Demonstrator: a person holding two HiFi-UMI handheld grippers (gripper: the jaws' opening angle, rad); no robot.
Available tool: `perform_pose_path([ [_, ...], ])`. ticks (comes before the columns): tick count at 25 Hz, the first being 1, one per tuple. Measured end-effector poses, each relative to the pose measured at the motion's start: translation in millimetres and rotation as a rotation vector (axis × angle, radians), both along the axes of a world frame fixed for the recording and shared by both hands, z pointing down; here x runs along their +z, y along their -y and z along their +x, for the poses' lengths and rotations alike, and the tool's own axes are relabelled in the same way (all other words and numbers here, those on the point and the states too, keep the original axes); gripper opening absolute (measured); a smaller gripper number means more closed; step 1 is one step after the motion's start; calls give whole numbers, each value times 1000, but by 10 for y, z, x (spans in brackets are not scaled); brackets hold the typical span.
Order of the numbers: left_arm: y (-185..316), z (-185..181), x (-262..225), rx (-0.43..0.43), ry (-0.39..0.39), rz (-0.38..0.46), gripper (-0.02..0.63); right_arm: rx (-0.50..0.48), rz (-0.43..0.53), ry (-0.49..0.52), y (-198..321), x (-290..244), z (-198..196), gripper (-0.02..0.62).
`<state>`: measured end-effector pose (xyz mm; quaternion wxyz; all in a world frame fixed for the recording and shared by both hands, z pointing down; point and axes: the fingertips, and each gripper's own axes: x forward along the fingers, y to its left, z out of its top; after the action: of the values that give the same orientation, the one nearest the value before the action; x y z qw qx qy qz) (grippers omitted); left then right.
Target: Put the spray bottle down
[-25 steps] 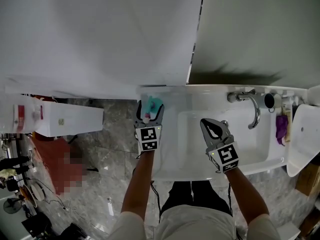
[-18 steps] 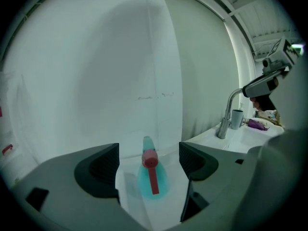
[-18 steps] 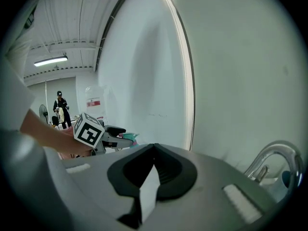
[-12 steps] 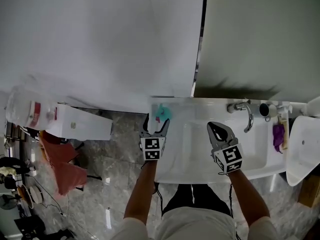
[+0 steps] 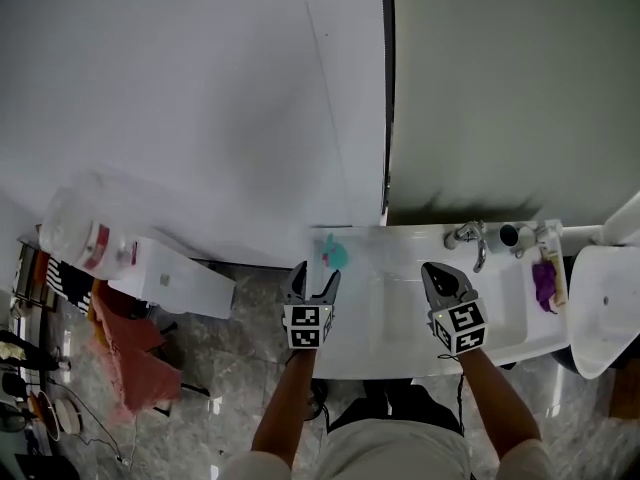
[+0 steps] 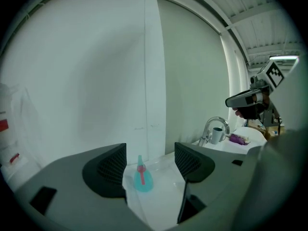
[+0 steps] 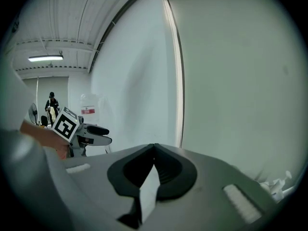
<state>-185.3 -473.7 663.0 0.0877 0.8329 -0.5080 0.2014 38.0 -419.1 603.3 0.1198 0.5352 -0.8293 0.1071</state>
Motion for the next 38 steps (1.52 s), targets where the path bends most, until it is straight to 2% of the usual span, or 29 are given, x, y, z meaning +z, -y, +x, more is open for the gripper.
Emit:
perform_pose_path([
  [5, -291, 16, -358, 23, -11, 31, 229, 11, 41, -25, -299, -260, 54, 11],
  [12, -713, 41, -707, 41, -22, 57, 140, -17, 58, -30, -758, -472, 95, 11],
  [20, -1282, 190, -1074, 2, -49, 99, 86, -51, 117, 6, -1203, -799, 331, 11],
  [24, -1619, 288, -1222, -43, -62, 119, 29, -72, 127, 19, -1448, -908, 499, 11],
  [27, -1901, 348, -1272, -75, -65, 128, 8, -94, 129, 32, -1646, -932, 600, 11],
  [38, -2688, 378, -1282, -138, -94, 131, 6, -133, 136, 73, -2138, -848, 721, 11],
])
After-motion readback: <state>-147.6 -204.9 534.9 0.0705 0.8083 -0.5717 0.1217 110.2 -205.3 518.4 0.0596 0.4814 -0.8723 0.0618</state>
